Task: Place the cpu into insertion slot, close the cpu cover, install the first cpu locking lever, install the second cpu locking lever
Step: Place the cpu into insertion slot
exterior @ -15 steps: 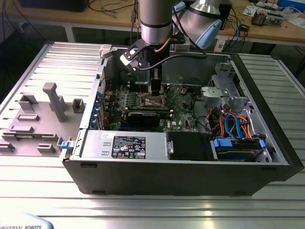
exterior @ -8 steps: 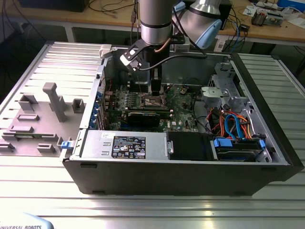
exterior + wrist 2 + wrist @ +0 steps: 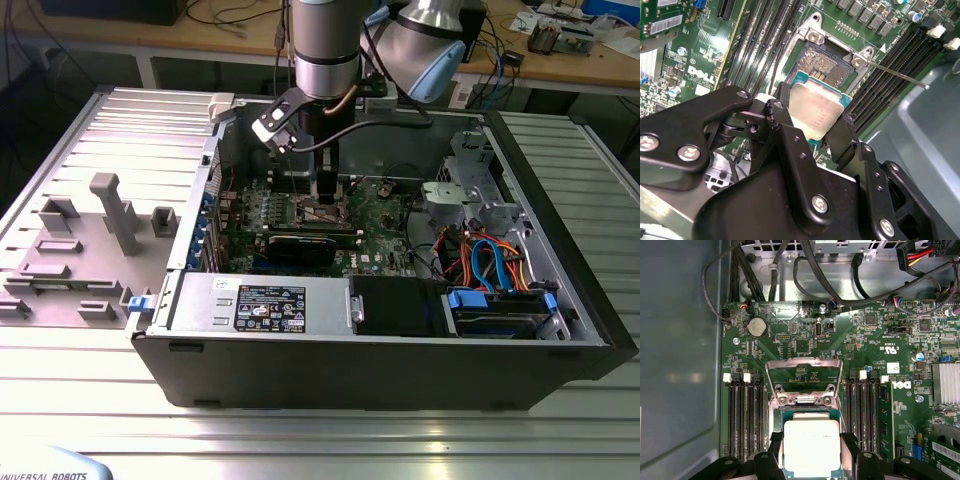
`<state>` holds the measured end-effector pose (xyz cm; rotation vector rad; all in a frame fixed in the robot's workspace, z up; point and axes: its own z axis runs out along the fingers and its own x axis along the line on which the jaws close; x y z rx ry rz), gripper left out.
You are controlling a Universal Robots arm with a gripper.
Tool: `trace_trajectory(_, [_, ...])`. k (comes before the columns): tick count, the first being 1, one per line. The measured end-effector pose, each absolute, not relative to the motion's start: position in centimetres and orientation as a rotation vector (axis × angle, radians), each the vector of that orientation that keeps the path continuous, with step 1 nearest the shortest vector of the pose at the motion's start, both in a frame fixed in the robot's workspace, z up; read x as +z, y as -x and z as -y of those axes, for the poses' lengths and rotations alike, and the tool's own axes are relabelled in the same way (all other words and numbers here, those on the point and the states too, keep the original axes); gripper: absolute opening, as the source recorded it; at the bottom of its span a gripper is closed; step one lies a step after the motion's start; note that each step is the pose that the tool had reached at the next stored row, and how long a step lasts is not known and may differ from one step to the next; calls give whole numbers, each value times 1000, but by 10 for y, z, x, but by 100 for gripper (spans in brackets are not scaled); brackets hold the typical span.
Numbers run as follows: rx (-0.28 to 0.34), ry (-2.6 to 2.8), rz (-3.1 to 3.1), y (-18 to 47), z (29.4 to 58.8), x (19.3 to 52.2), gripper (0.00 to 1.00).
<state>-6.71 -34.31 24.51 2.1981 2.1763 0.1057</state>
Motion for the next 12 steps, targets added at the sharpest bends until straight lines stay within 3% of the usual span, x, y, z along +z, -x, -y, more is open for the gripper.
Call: trace_trajectory(12, [106, -2198, -2176, 67, 343, 233, 54])
